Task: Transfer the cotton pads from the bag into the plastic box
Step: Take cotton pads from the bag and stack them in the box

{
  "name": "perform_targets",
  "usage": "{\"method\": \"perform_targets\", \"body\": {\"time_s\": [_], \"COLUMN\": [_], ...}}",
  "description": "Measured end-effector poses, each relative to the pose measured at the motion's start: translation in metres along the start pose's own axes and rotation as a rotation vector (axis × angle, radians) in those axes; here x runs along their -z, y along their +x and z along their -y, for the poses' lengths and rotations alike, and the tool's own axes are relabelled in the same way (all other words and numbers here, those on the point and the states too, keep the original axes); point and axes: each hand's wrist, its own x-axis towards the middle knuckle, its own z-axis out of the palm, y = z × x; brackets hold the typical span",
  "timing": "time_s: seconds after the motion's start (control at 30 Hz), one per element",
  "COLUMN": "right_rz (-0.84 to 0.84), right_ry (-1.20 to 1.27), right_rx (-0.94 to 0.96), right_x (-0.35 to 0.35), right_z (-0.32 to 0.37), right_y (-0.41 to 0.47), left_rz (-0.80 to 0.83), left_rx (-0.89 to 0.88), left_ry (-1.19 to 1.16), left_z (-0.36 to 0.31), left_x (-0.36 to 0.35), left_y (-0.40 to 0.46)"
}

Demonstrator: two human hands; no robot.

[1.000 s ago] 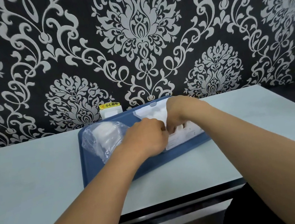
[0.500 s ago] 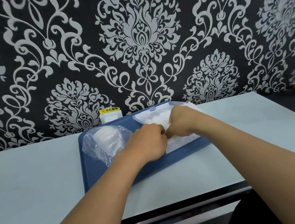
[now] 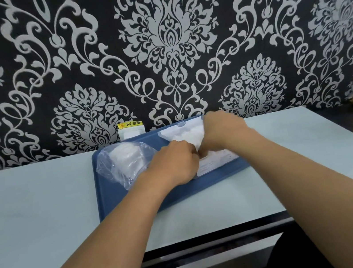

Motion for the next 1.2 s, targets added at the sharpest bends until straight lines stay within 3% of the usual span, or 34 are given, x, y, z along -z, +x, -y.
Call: {"method": "perform_targets", "body": {"time_s": [0.13, 0.2, 0.33, 0.5, 0.67, 0.83, 0.9, 1.0, 1.07, 1.13, 1.2], "right_rz": [-0.111, -0.123, 0.166, 0.435, 0.495, 0.613, 0.501, 0.101, 0.136, 0.262, 0.242], "right_ry": [0.650, 0.776, 0.520, 0.027, -0.102, -0.065, 0.022, 0.284, 0.562, 0.516, 0.339], "right_rx": [0.159, 0.220, 0.288, 0.201, 0.161, 0.144, 0.268, 0.478, 0.570, 0.635, 0.721], "right_x": [0.034, 0.037, 0.015, 0.002, 0.002, 0.002, 0.008, 0.021, 0.025, 0.010, -0.014], "right_z": [-0.022, -0.022, -0.002, 0.013, 0.012, 0.013, 0.015, 0.018, 0.028, 0.046, 0.064], "right_y": [-0.010, -0.018, -0.017, -0.001, -0.003, -0.007, -0.013, -0.026, -0.039, -0.045, -0.041], "left_rz": [-0.006, -0.033, -0.079, -0.116, -0.104, -0.073, -0.173, -0.544, -0.807, -0.957, -0.840], "left_rx": [0.014, 0.019, 0.034, 0.045, 0.052, 0.019, -0.035, -0.169, -0.195, -0.043, 0.216], "left_ry": [-0.094, -0.114, -0.164, -0.121, -0.063, -0.059, -0.095, -0.418, -0.614, -0.648, -0.549], "left_z": [0.006, 0.007, 0.004, 0.005, 0.002, 0.001, 0.001, 0.003, 0.019, 0.053, 0.093], "left_x": [-0.001, -0.002, -0.002, 0.000, 0.002, 0.008, 0.019, 0.052, 0.078, 0.090, 0.084], "left_y": [0.003, 0.005, 0.007, 0.006, 0.003, -0.004, -0.013, -0.030, -0.041, -0.042, -0.036]}}
